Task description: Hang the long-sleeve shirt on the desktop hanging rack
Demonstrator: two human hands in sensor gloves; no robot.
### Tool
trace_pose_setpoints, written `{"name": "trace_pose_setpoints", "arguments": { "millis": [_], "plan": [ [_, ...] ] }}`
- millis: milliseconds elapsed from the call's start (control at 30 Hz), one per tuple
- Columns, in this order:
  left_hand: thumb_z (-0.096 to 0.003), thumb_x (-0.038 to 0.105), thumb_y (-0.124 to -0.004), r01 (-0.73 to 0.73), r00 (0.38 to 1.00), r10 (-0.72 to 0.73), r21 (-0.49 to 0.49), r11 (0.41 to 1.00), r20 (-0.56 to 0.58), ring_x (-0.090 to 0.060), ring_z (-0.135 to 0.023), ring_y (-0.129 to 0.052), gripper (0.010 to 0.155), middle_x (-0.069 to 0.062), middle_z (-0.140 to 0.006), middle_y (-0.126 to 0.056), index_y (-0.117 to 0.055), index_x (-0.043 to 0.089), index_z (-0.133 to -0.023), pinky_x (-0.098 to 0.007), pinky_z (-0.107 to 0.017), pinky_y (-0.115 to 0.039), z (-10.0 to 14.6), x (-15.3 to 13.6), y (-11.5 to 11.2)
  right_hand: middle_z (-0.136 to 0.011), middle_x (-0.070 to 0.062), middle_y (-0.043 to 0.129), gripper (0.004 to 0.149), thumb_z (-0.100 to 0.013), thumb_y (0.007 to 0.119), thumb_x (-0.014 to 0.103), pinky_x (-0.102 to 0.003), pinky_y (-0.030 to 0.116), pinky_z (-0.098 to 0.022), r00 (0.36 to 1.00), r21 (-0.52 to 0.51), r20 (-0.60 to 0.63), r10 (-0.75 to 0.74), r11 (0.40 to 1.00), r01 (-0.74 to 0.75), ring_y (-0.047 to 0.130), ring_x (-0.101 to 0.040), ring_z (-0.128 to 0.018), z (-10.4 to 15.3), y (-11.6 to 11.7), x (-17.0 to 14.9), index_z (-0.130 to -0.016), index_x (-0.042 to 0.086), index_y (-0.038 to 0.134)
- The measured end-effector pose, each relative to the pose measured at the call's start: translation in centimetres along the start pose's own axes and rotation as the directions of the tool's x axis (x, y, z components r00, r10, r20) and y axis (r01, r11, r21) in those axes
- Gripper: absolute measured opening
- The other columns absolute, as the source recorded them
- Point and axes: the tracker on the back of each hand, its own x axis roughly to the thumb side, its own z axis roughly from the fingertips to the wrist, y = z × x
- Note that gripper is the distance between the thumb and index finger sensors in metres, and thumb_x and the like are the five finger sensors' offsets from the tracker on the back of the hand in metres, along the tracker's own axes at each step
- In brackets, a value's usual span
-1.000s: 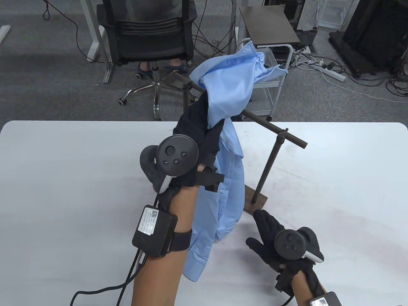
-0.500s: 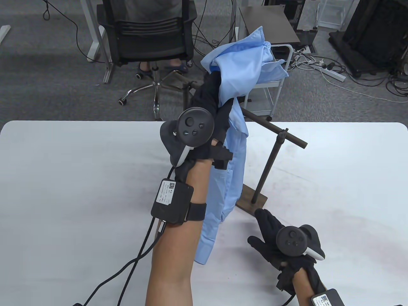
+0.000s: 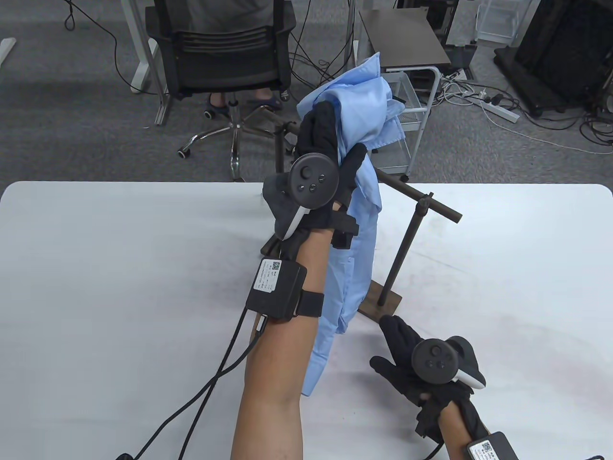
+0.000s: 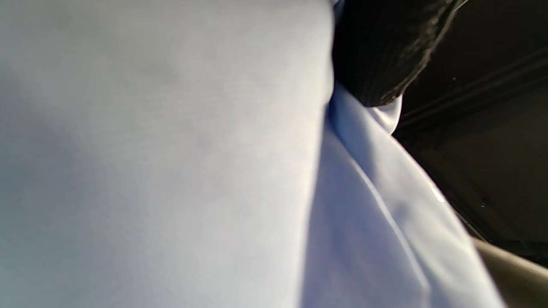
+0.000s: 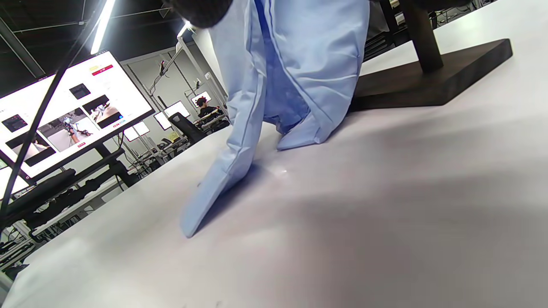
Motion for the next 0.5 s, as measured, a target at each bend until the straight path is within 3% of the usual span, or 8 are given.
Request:
{"name": "trace_pose_setpoints", "arguments": {
  "millis": [133, 200, 367, 500],
  "plan": [
    [-0.0564, 0.048, -0.084, 0.040, 0.999, -0.040, -0.047, 0.998, 0.003, -0.051, -0.106, -0.044, 0.085, -0.021, -0.124, -0.026, -0.030, 0.022, -0.116, -0.065, -0.073, -0.055, 0.19, 0.16, -0.42, -0.107, -0.056, 0.024, 0.084, -0.065, 0.063, 0.037, -0.089, 0.043, -0.055, 1.000, 0.000, 0.002, 0.002, 1.000, -0.002, 0.041, -0.085, -0.087, 0.00, 0.02, 0.04, -0.108, -0.016, 0.014],
    [-0.0567, 0.050, -0.082, 0.053, 0.998, -0.052, -0.052, 0.997, 0.016, -0.054, -0.107, -0.035, 0.079, -0.020, -0.124, -0.028, -0.037, 0.024, -0.116, -0.070, -0.074, -0.048, 0.25, 0.25, -0.48, -0.107, -0.056, 0.024, 0.084, -0.065, 0.063, 0.037, -0.089, 0.043, -0.055, 1.000, -0.002, 0.003, 0.002, 1.000, -0.002, 0.041, -0.085, -0.088, 0.01, 0.01, 0.05, -0.108, -0.016, 0.014],
    [-0.0591, 0.061, -0.069, 0.119, 0.992, -0.124, -0.291, 0.949, 0.000, -0.058, -0.110, -0.019, 0.071, -0.021, -0.127, -0.026, -0.050, 0.025, -0.117, -0.076, -0.075, -0.035, 0.12, 0.24, -1.08, -0.107, -0.056, 0.024, 0.084, -0.065, 0.063, 0.037, -0.089, 0.043, -0.055, 1.000, 0.002, 0.004, 0.003, 1.000, -0.003, 0.041, -0.085, -0.087, 0.00, 0.07, 0.09, -0.108, -0.016, 0.014],
    [-0.0583, 0.063, -0.068, 0.139, 0.990, -0.139, -0.288, 0.948, 0.019, -0.059, -0.109, -0.018, 0.073, -0.022, -0.127, -0.024, -0.050, 0.023, -0.117, -0.076, -0.074, -0.034, 0.34, 0.22, -0.72, -0.107, -0.056, 0.024, 0.083, -0.065, 0.063, 0.037, -0.089, 0.043, -0.055, 1.000, 0.006, 0.006, 0.007, 1.000, -0.007, 0.041, -0.085, -0.087, -0.01, 0.11, 0.12, -0.108, -0.015, 0.015]
  ]
}}
